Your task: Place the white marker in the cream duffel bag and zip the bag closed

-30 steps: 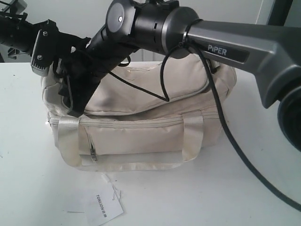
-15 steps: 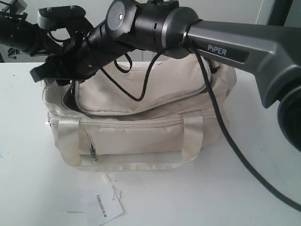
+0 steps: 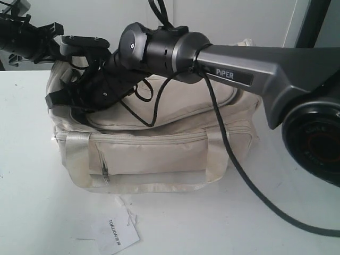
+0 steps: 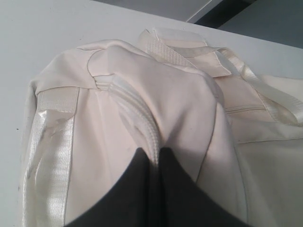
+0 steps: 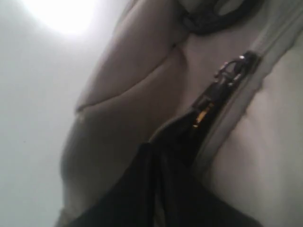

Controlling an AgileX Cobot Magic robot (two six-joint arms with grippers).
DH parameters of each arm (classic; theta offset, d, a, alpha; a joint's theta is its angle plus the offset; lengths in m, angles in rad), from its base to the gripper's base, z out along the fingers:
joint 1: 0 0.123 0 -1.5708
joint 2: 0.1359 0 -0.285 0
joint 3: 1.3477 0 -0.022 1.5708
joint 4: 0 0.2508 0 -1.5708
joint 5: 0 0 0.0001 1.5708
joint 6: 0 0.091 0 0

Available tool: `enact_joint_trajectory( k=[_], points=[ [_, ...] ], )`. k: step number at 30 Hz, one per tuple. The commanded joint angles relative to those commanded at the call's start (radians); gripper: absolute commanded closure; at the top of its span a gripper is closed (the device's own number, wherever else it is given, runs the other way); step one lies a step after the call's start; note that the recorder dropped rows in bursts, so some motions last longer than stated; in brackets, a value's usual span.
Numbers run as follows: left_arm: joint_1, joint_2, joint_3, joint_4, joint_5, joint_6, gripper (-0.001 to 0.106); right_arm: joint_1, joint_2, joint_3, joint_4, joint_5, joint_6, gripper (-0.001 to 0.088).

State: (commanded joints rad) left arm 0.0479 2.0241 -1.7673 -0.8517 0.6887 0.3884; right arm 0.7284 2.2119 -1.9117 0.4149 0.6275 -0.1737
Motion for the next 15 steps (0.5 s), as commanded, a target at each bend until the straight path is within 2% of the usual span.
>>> enact_joint_trajectory(
  k=[3,5,7,15],
  points=[
    [0.000,0.000,0.000,0.000,-0.002,0.000,0.105,-0.006,0.002,0.000,-0.020,-0.005,0.010,0.0531],
    [0.000,0.000,0.000,0.000,-0.002,0.000,0.105,-0.006,0.006,0.000,-0.018,-0.029,0.012,0.0463],
    [0.000,0.000,0.000,0.000,-0.002,0.000,0.105,-0.006,0.011,0.000,0.044,-0.053,0.012,0.0461],
    [0.000,0.000,0.000,0.000,-0.002,0.004,0.105,-0.006,0.049,0.000,0.078,-0.113,0.012,0.0461]
  ],
)
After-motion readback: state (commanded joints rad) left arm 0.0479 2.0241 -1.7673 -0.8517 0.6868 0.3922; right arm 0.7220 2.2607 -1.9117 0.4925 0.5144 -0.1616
